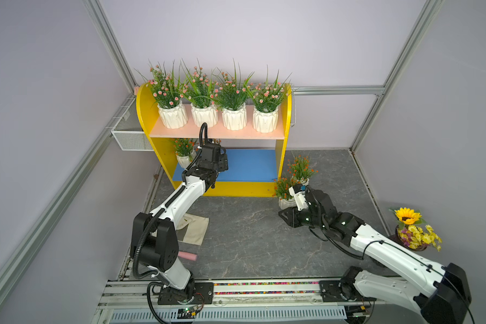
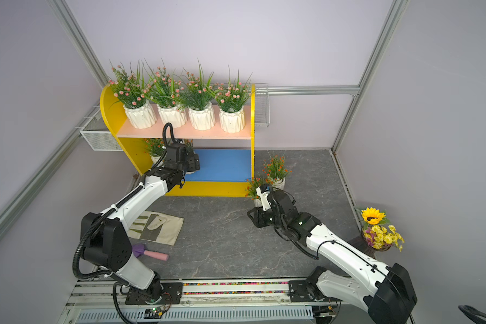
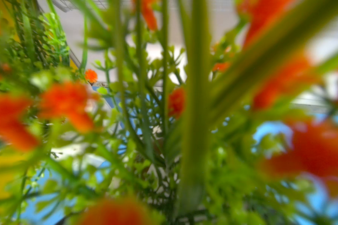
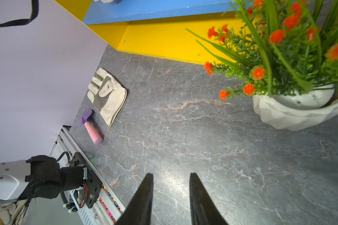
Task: Place the baby's breath potted plants on the rack by color
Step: Place the baby's breath potted plant on the rack.
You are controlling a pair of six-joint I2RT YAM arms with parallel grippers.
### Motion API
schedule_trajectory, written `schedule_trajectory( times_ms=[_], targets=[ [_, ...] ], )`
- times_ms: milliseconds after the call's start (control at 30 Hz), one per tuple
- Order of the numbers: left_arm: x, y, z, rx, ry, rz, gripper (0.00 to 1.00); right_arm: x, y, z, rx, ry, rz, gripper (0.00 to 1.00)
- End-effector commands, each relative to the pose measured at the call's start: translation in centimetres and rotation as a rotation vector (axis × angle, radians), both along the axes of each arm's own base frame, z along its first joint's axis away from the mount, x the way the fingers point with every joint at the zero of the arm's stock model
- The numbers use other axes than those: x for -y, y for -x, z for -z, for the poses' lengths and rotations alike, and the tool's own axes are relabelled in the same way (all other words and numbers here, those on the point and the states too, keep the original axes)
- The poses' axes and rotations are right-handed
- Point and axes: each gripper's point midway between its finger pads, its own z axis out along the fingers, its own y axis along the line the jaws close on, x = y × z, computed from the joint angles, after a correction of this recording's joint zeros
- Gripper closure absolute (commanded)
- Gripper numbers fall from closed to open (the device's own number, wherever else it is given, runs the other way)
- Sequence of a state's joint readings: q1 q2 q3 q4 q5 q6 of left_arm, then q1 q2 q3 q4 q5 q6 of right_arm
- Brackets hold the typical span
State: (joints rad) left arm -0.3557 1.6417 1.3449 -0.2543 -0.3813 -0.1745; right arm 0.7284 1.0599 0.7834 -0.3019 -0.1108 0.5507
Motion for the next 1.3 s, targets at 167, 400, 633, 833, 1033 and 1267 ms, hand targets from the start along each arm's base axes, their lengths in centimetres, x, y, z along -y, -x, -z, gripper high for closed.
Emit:
schedule_trajectory(
  times_ms=[167, 400, 633, 833, 1033, 1267],
  targets=[
    [-1.2, -2.6, -1.2, 0.078, 0.036, -0.079, 0.59, 0.5, 0.3, 0.4, -0.013, 0.006, 0.024, 0.65],
    [-1.0, -2.9, -0.1, 0.048, 0.047, -0.083, 0.41, 0.6, 0.2, 0.3, -0.010, 0.016, 0.025, 0.65],
    [-0.8, -3.2, 0.5, 0.015, 0.037, -0.073, 0.21, 0.4, 0.1, 0.5, -0.013, 0.014, 0.021, 0.65],
    [-0.9, -3.3, 0.9, -0.003, 0.033, -0.086, 0.11, 0.5, 0.2, 0.6, -0.012, 0.016, 0.024, 0.64],
    [-1.1, -3.0, 0.6, 0.000, 0.032, -0.089, 0.06, 0.7, 0.3, 0.7, -0.008, 0.019, 0.029, 0.64],
    [-1.0, -2.8, 0.4, -0.005, 0.030, -0.081, 0.02, 0.7, 0.3, 0.9, -0.009, 0.019, 0.029, 0.61]
  ],
)
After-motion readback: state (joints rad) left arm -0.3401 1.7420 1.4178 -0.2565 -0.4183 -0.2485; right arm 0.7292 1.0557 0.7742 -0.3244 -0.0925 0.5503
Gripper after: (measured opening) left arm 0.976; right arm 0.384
